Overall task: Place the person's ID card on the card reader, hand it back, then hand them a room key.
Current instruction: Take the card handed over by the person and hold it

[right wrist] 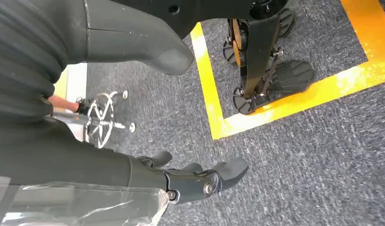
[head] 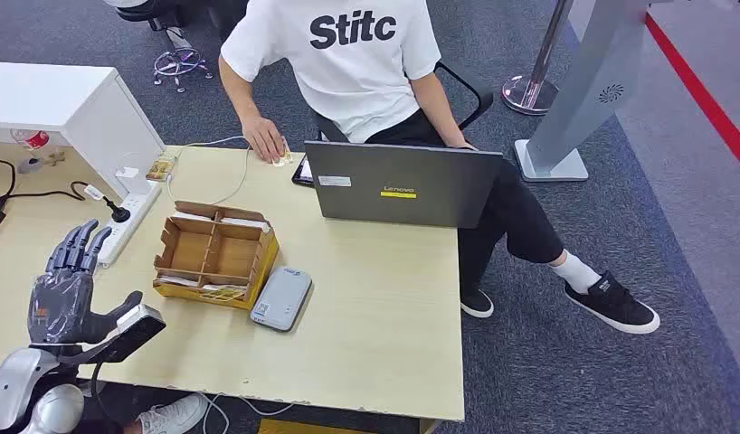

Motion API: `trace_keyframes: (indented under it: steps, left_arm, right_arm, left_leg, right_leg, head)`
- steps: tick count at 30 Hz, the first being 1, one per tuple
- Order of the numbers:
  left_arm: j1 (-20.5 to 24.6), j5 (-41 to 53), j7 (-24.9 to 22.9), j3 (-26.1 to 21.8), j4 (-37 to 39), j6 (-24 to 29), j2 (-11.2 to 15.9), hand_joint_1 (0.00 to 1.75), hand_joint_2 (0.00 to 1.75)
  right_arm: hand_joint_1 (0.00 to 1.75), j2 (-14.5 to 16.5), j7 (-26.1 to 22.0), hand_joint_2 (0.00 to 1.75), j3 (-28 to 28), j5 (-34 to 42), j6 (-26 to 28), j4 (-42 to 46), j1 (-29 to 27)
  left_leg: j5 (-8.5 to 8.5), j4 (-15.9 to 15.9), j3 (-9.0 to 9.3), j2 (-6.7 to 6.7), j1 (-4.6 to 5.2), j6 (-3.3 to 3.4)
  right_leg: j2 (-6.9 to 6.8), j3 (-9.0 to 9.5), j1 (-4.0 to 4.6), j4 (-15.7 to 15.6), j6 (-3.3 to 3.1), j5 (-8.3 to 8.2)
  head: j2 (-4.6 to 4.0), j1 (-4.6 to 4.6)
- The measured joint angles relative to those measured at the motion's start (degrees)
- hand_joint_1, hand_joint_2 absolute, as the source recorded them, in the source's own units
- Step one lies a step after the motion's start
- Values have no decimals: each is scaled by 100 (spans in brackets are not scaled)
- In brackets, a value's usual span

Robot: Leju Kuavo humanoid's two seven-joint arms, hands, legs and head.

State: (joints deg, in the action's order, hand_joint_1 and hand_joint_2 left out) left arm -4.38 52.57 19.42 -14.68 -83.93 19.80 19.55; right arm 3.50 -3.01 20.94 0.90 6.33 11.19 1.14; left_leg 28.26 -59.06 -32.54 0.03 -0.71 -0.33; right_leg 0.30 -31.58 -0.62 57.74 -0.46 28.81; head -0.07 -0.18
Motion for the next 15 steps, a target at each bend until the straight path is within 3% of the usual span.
trace_keyframes:
  steps: [6,15]
  left_arm:
    - [343,404,-170,179,331,347,194,0,175]
    - [1304,310,-193,484,1261,561,195,0,175]
  right_arm:
    - [0,140,-53,175,-114,-325,155,-13,46]
    - [0,170,-58,175,-256,-598,147,-13,95]
  left_leg:
    - [-1,0,0,-1,0,-1]
    - [-7,-2,-3,-3,2,4]
  right_leg:
    - [-2,-1,0,1,0,0]
    - [-4,0,-1,0,2,-6]
  head:
    - [0,-1]
    - [0,0]
